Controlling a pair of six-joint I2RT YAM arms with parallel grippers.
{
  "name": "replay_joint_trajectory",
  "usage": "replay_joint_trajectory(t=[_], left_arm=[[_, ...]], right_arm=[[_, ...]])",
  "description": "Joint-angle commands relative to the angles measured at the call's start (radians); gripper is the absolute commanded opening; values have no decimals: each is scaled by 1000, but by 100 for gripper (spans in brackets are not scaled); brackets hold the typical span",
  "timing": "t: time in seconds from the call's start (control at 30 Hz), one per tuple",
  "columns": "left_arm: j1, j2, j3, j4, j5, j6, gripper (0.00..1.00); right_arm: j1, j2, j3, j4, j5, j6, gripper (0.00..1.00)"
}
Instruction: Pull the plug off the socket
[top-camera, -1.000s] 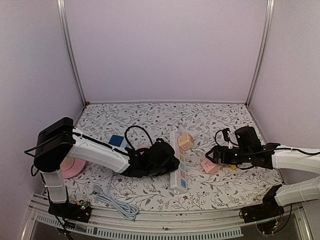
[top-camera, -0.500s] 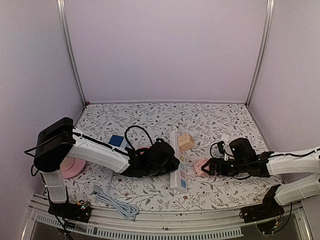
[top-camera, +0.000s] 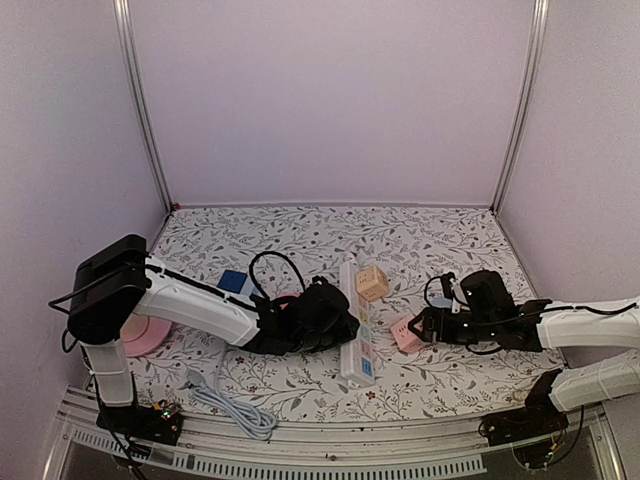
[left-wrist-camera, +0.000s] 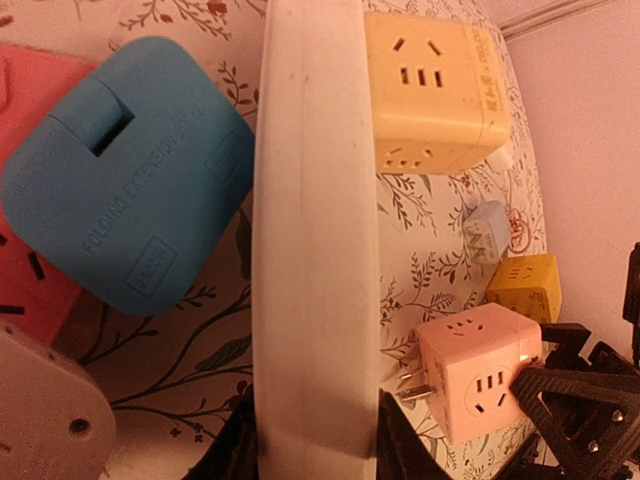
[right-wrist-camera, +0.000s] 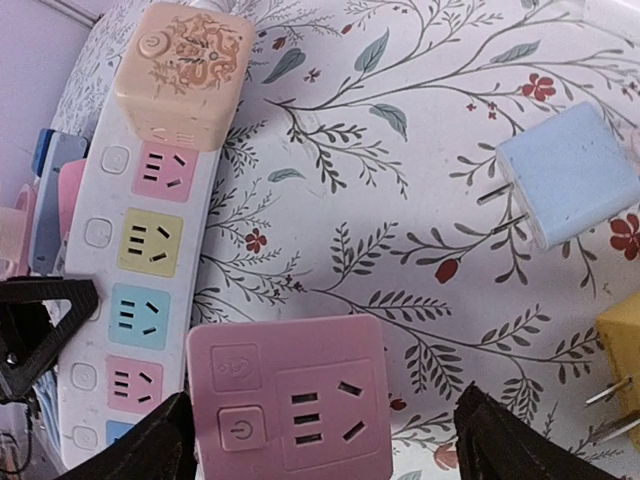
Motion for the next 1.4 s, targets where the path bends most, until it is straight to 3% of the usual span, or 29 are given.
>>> replay_joint_trajectory(t=[0.0, 0.23, 0.4, 0.53, 1.0, 1.37], left_arm=[[12, 25, -28, -55, -28, 50, 0], [10, 21, -31, -52, -29, 49, 0], [11, 20, -31, -51, -28, 53, 0], [11, 23, -28, -44, -25, 59, 0], [10, 35, -11, -26, 6, 91, 0], [1, 31, -37, 4, 21, 95, 0]], right_arm=[[-8, -1, 34, -27, 57, -1, 82], [-21, 10, 36, -25, 52, -9, 50], [-23, 19, 41, -25, 41, -15, 49], [-23, 14, 74, -26, 21, -30, 52], [-23, 248, 287, 103, -111, -58, 94], [-73, 396, 317, 232, -201, -4, 100]])
